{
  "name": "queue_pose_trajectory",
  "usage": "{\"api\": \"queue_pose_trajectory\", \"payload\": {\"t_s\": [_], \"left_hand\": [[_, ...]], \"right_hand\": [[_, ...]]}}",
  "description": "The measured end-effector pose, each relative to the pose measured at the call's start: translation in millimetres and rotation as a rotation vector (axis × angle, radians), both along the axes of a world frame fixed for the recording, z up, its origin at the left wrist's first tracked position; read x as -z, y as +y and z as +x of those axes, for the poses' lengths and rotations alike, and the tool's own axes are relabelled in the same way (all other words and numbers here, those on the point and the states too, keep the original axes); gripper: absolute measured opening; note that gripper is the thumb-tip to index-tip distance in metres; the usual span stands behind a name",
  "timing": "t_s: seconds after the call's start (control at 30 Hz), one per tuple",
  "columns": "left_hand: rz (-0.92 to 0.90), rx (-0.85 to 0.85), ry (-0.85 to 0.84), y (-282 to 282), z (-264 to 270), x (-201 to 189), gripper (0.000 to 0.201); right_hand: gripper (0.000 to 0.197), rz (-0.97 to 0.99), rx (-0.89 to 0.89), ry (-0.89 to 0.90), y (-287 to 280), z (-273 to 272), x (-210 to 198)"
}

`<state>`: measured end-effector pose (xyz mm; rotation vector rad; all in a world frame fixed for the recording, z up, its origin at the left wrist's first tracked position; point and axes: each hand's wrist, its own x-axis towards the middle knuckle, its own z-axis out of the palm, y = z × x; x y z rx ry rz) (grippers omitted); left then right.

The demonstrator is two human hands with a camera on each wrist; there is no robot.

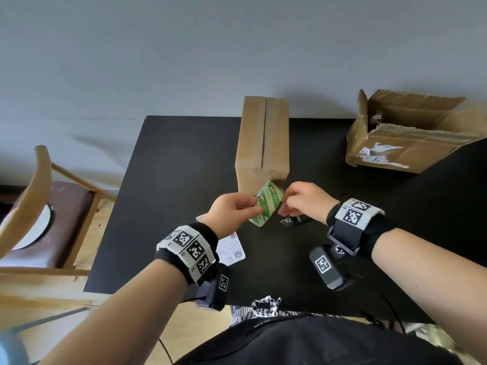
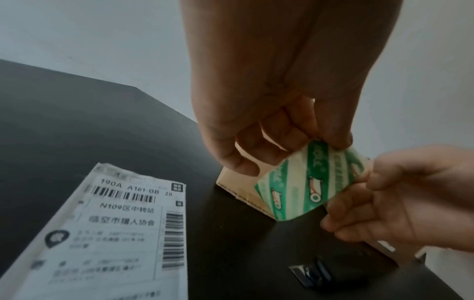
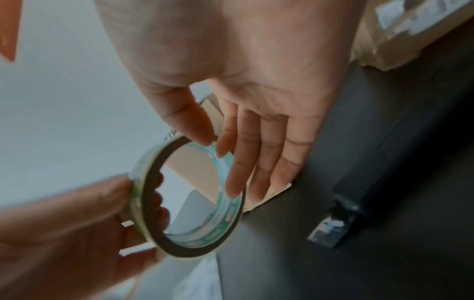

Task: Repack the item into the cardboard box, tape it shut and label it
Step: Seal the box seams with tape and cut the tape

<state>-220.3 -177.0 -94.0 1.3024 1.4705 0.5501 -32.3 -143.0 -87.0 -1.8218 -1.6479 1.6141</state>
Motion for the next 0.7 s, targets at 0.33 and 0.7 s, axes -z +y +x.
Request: {"api": "queue_pose_trajectory", "payload": {"t_s": [0.33,0.7], "left_hand": [[-0.037,0.100,-0.140,-3,-17,-23,0.014],[0.526,0.091,0.363,-2,-36,-47,0.058]], "right_hand": [[0.011,-0.070,0.152,0.436,-10,-19,-27],[0.010,0.064,0.131,0.398,-21,-55,-49]]}}
